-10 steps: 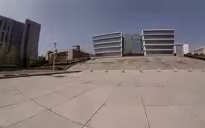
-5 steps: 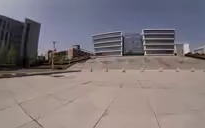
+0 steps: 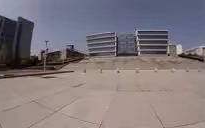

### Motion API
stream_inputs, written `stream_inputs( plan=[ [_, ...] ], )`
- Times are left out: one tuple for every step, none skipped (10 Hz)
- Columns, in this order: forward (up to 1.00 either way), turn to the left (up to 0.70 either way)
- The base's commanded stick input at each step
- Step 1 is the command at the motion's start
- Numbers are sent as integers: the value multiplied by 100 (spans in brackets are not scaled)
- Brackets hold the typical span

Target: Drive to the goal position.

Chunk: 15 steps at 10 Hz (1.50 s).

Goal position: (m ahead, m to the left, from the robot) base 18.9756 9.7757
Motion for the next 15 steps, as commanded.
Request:
stream_inputs(
  plan=[
    [70,0],
    [70,0],
    [70,0],
    [70,0],
    [70,0],
    [70,0],
    [70,0],
    [70,0],
    [70,0],
    [70,0],
    [70,0],
    [70,0],
    [70,0],
    [70,0],
    [70,0]
  ],
)
